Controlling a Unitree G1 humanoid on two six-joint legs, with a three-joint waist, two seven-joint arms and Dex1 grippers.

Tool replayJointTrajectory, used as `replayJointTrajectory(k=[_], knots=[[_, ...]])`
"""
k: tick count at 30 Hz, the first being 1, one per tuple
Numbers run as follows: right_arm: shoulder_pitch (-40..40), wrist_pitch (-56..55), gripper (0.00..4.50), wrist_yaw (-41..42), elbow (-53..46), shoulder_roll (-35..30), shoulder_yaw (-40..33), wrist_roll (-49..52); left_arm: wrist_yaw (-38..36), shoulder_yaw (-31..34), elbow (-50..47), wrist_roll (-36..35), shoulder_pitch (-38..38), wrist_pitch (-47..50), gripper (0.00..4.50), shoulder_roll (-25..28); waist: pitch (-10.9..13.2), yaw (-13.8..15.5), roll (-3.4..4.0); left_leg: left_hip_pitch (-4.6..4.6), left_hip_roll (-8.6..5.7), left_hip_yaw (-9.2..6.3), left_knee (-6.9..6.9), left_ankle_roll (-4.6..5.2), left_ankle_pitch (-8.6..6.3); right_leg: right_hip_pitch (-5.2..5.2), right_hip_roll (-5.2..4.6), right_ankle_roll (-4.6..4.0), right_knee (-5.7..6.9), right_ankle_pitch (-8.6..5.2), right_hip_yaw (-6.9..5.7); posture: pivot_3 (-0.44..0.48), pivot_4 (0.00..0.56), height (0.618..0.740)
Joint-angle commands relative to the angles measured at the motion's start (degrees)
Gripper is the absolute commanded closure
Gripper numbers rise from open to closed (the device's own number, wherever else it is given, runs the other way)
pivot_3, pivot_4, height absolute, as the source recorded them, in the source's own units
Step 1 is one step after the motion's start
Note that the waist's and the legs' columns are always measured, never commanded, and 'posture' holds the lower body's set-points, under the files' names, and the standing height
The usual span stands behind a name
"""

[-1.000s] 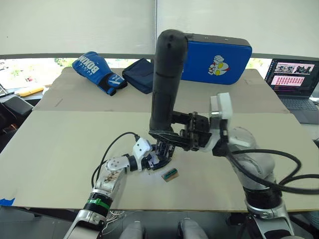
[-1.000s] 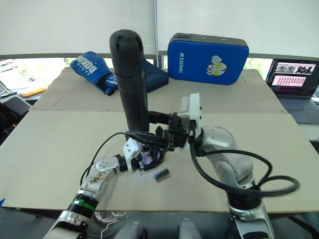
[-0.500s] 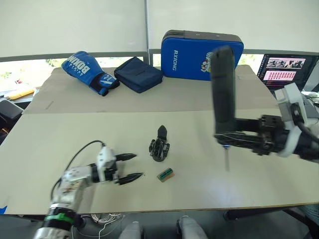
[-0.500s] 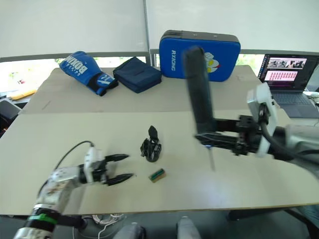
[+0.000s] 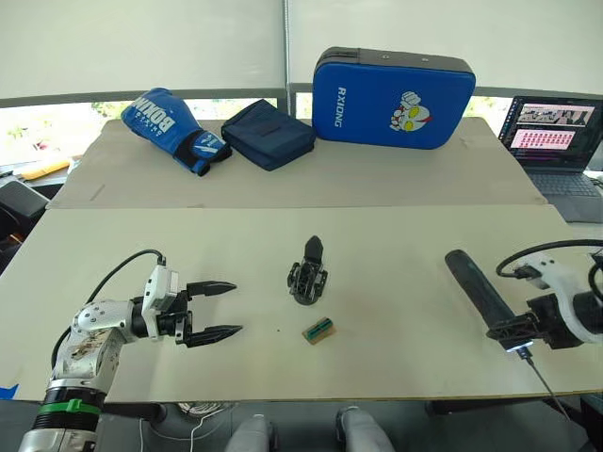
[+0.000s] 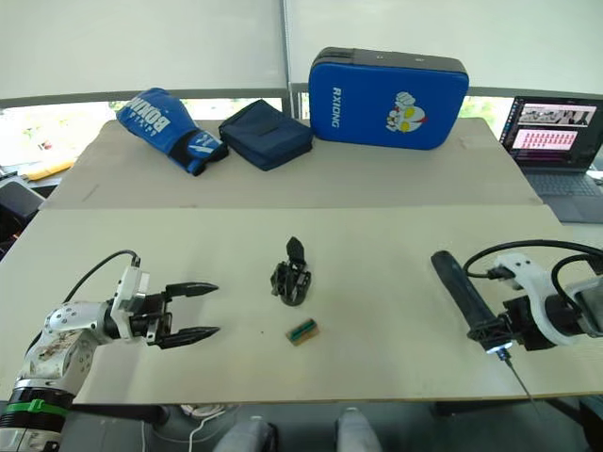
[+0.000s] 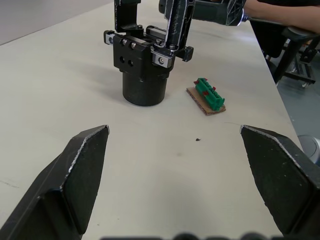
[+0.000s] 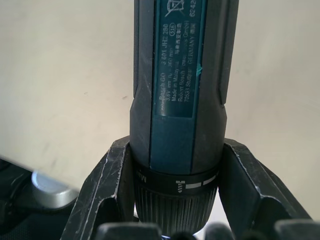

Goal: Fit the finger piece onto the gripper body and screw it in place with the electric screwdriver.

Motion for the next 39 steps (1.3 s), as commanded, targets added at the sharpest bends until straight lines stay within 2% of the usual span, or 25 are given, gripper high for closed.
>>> replayJointTrajectory(k=[1, 7, 8, 12, 13, 15, 18, 23, 27, 30, 33, 36, 39], knots=[[-5.6, -4.9, 2.58, 4.3, 5.2, 0.7, 4.1, -7.9, 0.7, 2.3, -0.2, -0.2, -0.3, -1.0, 0.05, 0.8, 0.1, 0.2, 0.10, 0.00, -0.01, 0.00, 0.00, 0.00, 0.00, 0.00, 0.00, -0.01, 0.01, 0.00, 0.00, 0.000, 0.150, 0.740], [-9.0, -9.5, 2.58, 8.5, 10.2, 3.3, 8.9, -16.2, 1.6, 2.7, 0.7, -0.2, -0.5, -0.6, 0.05, 0.4, 0.1, 0.5, 0.11, 0.00, -0.02, 0.00, 0.05, -0.01, 0.00, 0.03, 0.01, 0.01, 0.02, 0.00, 0.00, 0.000, 0.150, 0.740], [-9.0, -9.8, 1.56, 9.3, 10.5, 3.6, 8.9, -16.8, 1.6, 2.6, 0.8, -0.1, -0.5, -0.5, 0.00, 0.3, 0.1, 0.5, 0.11, 0.00, -0.02, -0.01, 0.05, -0.01, 0.00, 0.03, 0.01, 0.02, 0.03, 0.01, 0.00, 0.000, 0.150, 0.740], [-8.1, -10.8, 0.24, 11.1, 11.1, 3.6, 7.2, -18.4, 1.7, 2.3, 0.8, -0.1, -1.0, 0.4, 0.00, 0.6, 0.1, 0.5, 0.11, 0.00, -0.03, -0.02, 0.14, -0.01, 0.00, 0.06, 0.00, 0.04, 0.08, 0.03, 0.00, 0.000, 0.150, 0.740], [-7.5, -11.2, 0.06, 11.4, 11.1, 3.0, 6.1, -18.3, 1.7, 2.3, 0.9, -0.1, -0.9, 1.1, 0.00, 1.1, 0.1, 0.5, 0.11, 0.00, -0.03, -0.02, 0.18, -0.01, 0.00, 0.07, 0.00, 0.04, 0.11, 0.03, -0.01, 0.000, 0.150, 0.740], [-6.6, -11.7, 0.06, 11.9, 11.2, 2.4, 4.1, -18.1, 1.8, 2.5, 1.1, 0.2, -0.9, 2.0, 0.00, 1.7, 0.1, 0.6, 0.11, 0.00, -0.04, -0.04, 0.25, -0.01, 0.00, 0.08, 0.00, 0.04, 0.21, 0.02, 0.00, 0.000, 0.150, 0.740], [-3.1, -12.9, 0.06, 13.1, 9.0, -0.1, -2.7, -16.3, 3.6, 3.8, 2.7, 0.7, -1.5, 3.5, 0.00, 3.2, 0.1, 0.6, 0.14, 0.02, -0.07, -0.06, 0.30, -0.01, 0.00, 0.06, 0.00, 0.04, 0.41, 0.02, -0.01, 0.000, 0.150, 0.740], [9.0, -30.7, 0.06, 19.0, 2.5, -0.7, -21.9, -15.5, 6.7, 3.7, 6.2, 5.9, -2.7, -0.4, 0.00, 5.6, 0.1, 0.6, 0.16, 0.09, -0.06, -0.08, 0.29, -0.01, 0.00, 0.08, 0.05, 0.04, 0.53, 0.00, -0.01, 0.000, 0.150, 0.740], [16.3, -45.8, 0.06, 21.6, -6.9, 6.1, -33.2, -15.6, 5.6, 4.2, 8.8, 6.8, -2.4, -1.6, 0.00, 7.6, 0.0, 0.2, 0.04, 0.17, -0.02, -0.06, 0.30, -0.01, 0.00, 0.14, 0.08, 0.04, 0.57, 0.00, 0.00, 0.000, 0.150, 0.740], [20.2, -55.5, 0.06, 23.1, -13.4, 11.9, -35.5, -15.7, 5.9, 4.7, 11.6, 8.2, -2.5, -4.6, 0.00, 8.5, 0.0, 0.3, 0.03, 0.20, -0.01, -0.07, 0.30, -0.01, 0.00, 0.15, 0.08, 0.03, 0.62, 0.01, 0.00, 0.000, 0.150, 0.740], [20.9, -67.6, 0.06, 24.3, -17.6, 19.9, -34.5, -14.9, 7.3, 6.2, 14.0, 9.3, -1.8, -10.5, 0.00, 8.0, 0.0, 0.4, 0.00, 0.20, -0.02, -0.09, 0.39, -0.01, 0.00, 0.19, 0.07, 0.03, 0.64, 0.01, 0.00, 0.000, 0.150, 0.740], [23.0, -70.7, 0.06, 23.9, -19.9, 25.1, -31.2, -15.1, 9.4, 6.9, 14.5, 11.2, 0.6, -14.7, 0.00, 7.9, 0.0, 0.6, -0.03, 0.20, -0.03, -0.12, 0.49, -0.01, 0.00, 0.21, 0.01, 0.04, 0.69, 0.01, 0.00, 0.000, 0.150, 0.740], [24.4, -73.1, 0.06, 24.2, -19.7, 27.5, -27.9, -16.2, 11.1, 7.4, 12.9, 11.6, 3.3, -15.8, 0.00, 7.6, 0.0, 0.6, -0.08, 0.21, -0.03, -0.16, 0.56, -0.02, -0.01, 0.27, -0.01, 0.03, 0.69, 0.01, 0.00, 0.000, 0.150, 0.740]])
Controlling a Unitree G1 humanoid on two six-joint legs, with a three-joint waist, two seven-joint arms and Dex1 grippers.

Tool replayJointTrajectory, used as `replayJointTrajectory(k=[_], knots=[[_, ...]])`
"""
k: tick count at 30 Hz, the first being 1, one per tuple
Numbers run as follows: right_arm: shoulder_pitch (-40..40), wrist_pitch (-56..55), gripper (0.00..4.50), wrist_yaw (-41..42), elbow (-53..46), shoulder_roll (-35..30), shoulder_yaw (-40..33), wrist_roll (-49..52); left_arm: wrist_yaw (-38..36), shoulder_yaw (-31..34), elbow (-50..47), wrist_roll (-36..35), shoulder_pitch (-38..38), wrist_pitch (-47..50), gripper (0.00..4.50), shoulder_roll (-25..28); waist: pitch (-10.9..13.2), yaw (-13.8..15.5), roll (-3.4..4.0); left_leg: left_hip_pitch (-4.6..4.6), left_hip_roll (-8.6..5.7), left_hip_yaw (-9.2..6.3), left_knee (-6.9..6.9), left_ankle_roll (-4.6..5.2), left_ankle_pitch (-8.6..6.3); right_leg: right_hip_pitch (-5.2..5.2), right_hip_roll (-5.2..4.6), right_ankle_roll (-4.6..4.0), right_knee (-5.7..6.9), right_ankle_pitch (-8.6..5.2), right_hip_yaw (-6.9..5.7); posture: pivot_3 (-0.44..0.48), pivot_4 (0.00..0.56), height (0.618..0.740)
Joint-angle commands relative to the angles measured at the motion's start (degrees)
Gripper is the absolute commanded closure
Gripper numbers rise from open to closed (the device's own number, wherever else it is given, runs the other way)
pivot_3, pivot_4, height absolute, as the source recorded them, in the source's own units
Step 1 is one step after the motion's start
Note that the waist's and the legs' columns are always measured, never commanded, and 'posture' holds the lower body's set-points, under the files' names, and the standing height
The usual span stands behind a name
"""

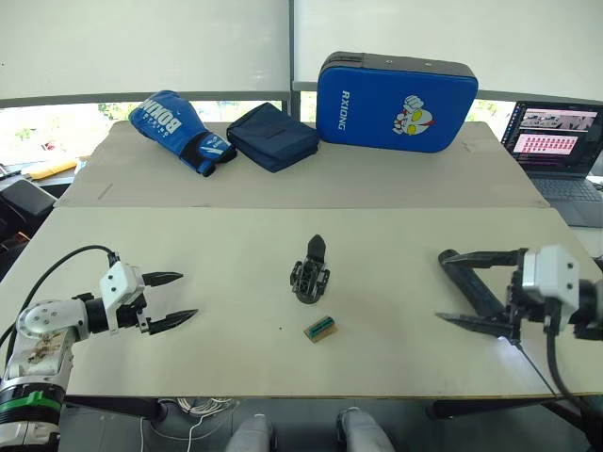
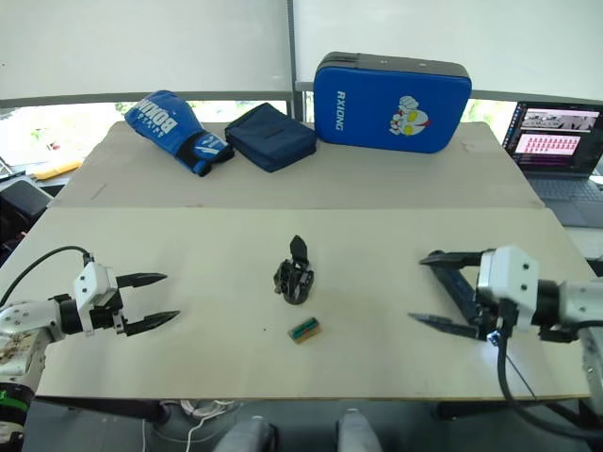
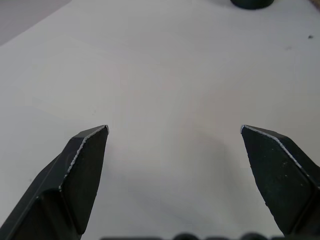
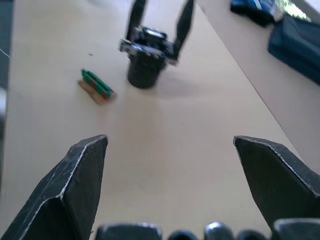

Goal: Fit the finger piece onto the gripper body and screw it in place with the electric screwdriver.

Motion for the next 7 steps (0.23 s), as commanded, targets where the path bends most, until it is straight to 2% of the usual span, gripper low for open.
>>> replayJointTrajectory(k=[1, 7], knots=[[0.8, -3.7, 0.06, 0.2, -0.2, 1.4, 2.2, -0.4, 2.1, 1.7, -2.0, 0.3, 2.1, -1.9, 0.00, 0.1, 0.0, 0.1, 0.00, 0.00, 0.00, 0.00, 0.03, 0.00, 0.00, 0.01, -0.02, 0.00, 0.03, 0.00, 0.00, 0.000, 0.150, 0.740], [0.5, -5.6, 0.06, -1.2, 2.3, 2.0, 3.2, -1.3, 4.6, 2.4, -5.2, -0.7, 3.4, -2.2, 0.00, -0.2, 0.0, 0.3, -0.04, 0.40, 0.01, -0.09, 0.19, 0.00, 0.00, 0.55, 0.01, 0.02, -0.02, 0.00, -0.09, 0.000, 0.150, 0.740]])
